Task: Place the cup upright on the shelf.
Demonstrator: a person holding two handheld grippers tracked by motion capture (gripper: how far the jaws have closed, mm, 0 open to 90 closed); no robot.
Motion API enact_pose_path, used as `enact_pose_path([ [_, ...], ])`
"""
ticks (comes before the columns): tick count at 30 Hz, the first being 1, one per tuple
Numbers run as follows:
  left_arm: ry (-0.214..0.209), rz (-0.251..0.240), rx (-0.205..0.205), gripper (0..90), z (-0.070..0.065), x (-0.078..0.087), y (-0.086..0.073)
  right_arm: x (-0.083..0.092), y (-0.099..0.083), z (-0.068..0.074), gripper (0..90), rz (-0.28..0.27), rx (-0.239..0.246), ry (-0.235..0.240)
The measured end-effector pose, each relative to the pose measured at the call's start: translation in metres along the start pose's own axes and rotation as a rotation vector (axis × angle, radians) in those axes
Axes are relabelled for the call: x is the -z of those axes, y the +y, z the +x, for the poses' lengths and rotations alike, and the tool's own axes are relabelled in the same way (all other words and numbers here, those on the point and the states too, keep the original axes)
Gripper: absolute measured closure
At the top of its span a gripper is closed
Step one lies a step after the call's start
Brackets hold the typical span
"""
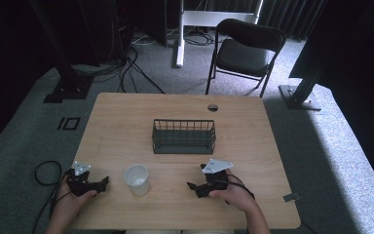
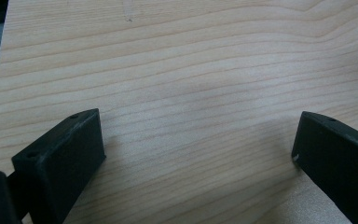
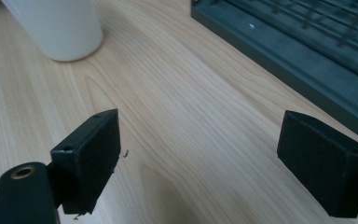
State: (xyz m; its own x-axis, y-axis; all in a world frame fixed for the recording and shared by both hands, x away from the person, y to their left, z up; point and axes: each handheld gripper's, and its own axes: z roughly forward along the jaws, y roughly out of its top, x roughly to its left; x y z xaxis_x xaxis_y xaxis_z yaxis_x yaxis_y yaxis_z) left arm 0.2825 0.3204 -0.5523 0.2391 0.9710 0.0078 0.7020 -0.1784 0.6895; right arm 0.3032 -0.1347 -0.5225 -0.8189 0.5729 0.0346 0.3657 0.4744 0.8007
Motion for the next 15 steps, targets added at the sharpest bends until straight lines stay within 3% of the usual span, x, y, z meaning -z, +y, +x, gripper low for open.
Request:
enact_pose_path([
  [15,0.0,0.0,0.0,2.6,0.0,0.0,0.0,-0.029,0.02,0.027,13.0,0.003,0.058,0.096],
])
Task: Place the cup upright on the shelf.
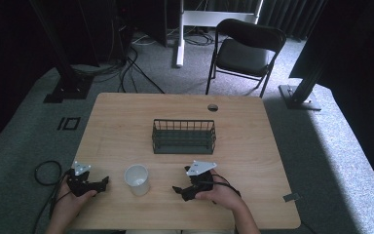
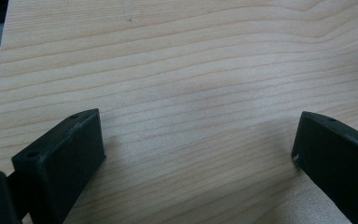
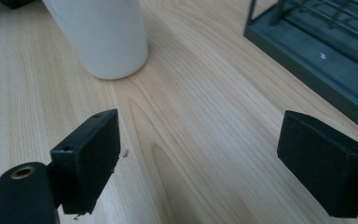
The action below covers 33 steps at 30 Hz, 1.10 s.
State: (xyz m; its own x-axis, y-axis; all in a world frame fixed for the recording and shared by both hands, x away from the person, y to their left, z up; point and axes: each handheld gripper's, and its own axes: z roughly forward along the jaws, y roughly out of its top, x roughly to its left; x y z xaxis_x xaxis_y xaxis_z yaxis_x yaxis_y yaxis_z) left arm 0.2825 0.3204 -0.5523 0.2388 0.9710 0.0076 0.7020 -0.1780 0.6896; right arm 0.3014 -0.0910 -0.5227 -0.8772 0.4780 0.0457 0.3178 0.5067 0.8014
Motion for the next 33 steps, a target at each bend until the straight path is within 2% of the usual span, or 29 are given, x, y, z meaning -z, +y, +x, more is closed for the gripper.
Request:
enact_pose_path([
  [5,0.0,0.0,0.0,2.6,0.0,0.0,0.0,-0.008,0.007,0.007,13.0,-0.006,0.025,0.027],
  [10,0.0,0.0,0.0,2.6,0.0,0.0,0.0,-0.019,0.015,0.02,13.0,-0.015,0.082,0.076],
  [30,0.0,0.0,0.0,2.6,0.0,0.0,0.0,-0.054,0.04,0.046,13.0,-0.064,0.123,0.134],
  [33,0.0,0.0,0.0,2.6,0.0,0.0,0.0,-0.059,0.043,0.049,13.0,-0.062,0.13,0.129],
])
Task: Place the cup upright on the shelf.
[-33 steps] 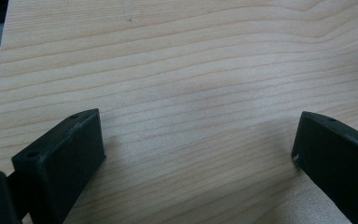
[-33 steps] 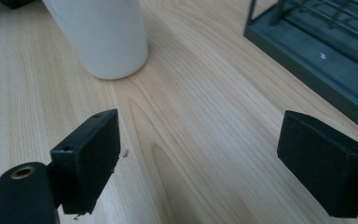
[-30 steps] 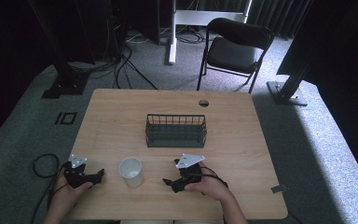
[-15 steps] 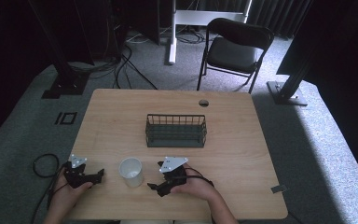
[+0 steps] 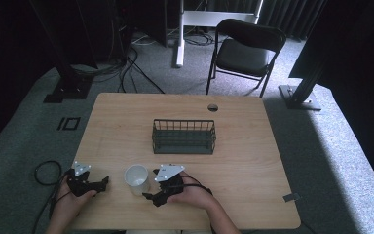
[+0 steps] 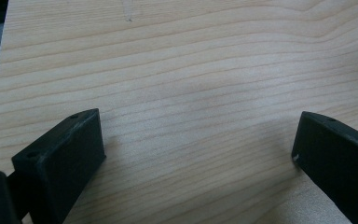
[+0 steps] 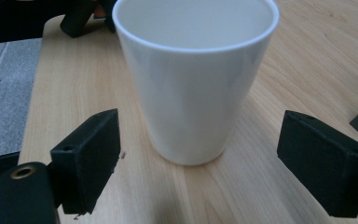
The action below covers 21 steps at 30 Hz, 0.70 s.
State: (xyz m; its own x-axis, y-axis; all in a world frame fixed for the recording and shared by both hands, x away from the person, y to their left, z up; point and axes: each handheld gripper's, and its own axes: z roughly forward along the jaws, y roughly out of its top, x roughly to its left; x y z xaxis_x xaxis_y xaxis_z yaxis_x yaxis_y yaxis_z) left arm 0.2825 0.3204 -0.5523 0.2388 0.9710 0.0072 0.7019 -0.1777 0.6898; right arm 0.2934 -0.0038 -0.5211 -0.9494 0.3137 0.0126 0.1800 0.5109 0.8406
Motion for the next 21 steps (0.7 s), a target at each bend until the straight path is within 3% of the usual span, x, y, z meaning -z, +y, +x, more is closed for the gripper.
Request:
enact_pose_path([
  [21,0.0,0.0,0.0,2.6,0.0,0.0,0.0,-0.016,0.019,0.003,13.0,-0.069,0.025,0.018],
])
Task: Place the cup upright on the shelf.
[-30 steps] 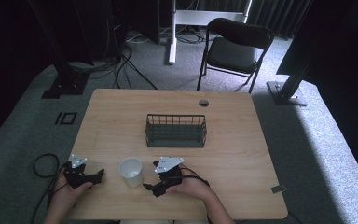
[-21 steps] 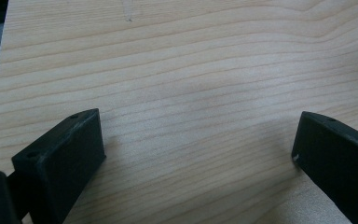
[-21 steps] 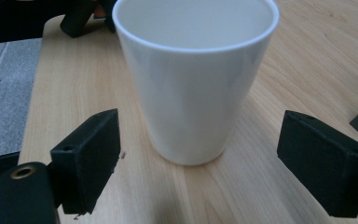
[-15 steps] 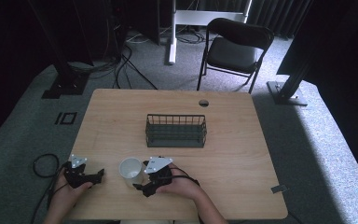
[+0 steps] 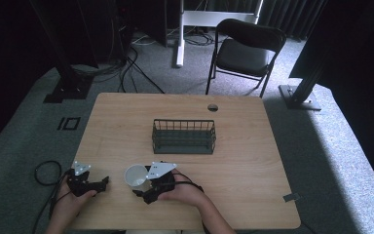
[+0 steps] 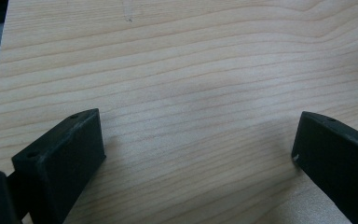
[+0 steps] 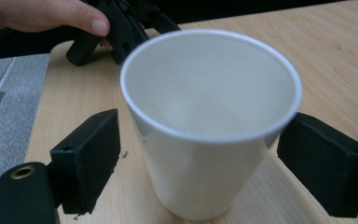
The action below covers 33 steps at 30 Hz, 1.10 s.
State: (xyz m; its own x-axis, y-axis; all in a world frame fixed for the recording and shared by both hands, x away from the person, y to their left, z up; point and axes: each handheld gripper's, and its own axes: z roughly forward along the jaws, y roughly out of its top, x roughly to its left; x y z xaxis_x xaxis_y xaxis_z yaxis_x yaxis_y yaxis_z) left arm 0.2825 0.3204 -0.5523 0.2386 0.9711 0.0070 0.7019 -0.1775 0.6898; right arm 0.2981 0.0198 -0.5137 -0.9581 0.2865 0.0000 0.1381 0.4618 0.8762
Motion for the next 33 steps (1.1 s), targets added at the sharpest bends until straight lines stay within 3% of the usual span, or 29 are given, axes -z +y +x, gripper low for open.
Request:
enact_pose_path([
  [5,0.0,0.0,0.0,2.6,0.0,0.0,0.0,-0.004,0.004,0.001,13.1,-0.005,0.024,-0.014],
  [13,0.0,0.001,0.0,2.6,0.0,0.0,0.0,-0.007,0.006,0.001,13.1,-0.018,0.0,-0.01],
  [18,0.0,-0.001,0.001,2.6,0.0,0.0,0.0,-0.007,0.009,0.001,19.2,-0.03,-0.004,-0.011],
  [23,0.0,0.0,0.0,2.6,0.0,0.0,0.0,-0.008,0.009,0.001,19.7,-0.031,-0.007,-0.009],
  [33,0.0,0.0,0.001,2.6,0.0,0.0,0.0,0.001,0.016,-0.004,19.8,-0.043,-0.02,-0.04],
])
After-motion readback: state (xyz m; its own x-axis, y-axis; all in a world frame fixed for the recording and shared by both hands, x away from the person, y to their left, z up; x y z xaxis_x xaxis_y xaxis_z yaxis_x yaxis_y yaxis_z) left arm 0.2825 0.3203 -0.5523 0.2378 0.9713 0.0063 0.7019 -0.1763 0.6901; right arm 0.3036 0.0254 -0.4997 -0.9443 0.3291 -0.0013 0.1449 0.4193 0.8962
